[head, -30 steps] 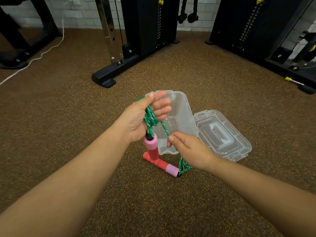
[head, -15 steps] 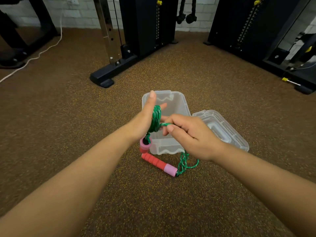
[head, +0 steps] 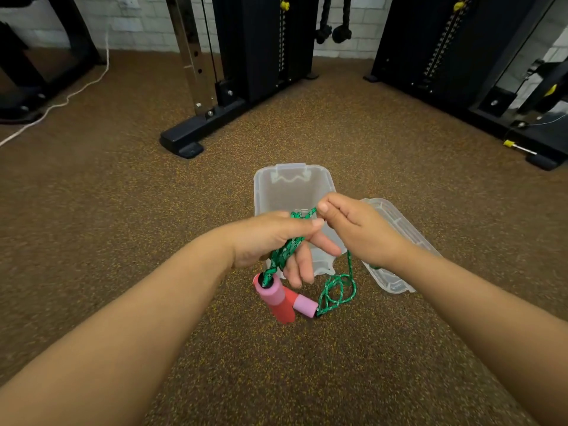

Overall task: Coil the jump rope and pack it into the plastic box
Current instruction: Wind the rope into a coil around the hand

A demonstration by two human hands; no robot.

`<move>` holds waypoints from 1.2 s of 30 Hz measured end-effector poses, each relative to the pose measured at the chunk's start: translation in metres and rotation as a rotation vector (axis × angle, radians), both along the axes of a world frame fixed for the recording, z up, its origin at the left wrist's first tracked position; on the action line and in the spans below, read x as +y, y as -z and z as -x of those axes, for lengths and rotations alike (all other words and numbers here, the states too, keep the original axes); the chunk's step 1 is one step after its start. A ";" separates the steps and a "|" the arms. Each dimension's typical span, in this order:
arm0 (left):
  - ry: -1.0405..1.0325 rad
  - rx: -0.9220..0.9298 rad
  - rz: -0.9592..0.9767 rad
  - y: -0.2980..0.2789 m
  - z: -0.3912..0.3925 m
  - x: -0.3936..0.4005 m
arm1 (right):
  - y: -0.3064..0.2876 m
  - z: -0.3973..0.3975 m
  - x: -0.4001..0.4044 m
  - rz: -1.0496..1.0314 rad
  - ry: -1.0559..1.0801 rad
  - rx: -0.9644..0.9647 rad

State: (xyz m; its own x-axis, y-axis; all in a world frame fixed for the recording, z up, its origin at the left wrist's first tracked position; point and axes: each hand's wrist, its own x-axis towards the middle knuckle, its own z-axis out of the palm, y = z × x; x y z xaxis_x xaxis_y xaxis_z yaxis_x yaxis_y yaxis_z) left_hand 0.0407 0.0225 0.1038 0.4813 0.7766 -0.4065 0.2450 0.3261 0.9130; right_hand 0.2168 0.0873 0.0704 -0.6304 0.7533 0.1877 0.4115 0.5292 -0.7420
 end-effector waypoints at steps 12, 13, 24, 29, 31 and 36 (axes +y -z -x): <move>-0.560 -0.561 -0.008 -0.016 0.014 0.005 | 0.013 -0.018 -0.001 0.612 0.021 0.234; -0.605 -0.577 -0.014 -0.017 0.016 0.006 | 0.015 -0.019 -0.001 0.654 0.029 0.241; -0.889 -0.606 -0.089 -0.023 0.035 0.007 | 0.040 -0.046 0.003 0.741 0.087 0.196; -0.911 -0.621 -0.106 -0.025 0.040 0.008 | 0.060 -0.078 0.016 0.661 0.380 0.240; -0.903 -0.608 -0.104 -0.025 0.038 0.007 | 0.069 -0.089 0.020 0.651 0.496 0.245; -0.768 -0.526 -0.073 -0.024 0.026 0.008 | 0.060 -0.080 0.016 0.450 0.457 -0.063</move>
State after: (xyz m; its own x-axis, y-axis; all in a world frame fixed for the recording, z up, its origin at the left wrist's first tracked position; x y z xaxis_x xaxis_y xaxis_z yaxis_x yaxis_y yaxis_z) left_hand 0.0147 0.0306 0.1275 -0.0664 0.9732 -0.2200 -0.4651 0.1649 0.8698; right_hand 0.2964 0.1038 0.0101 -0.2267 0.9449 -0.2361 0.5722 -0.0669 -0.8174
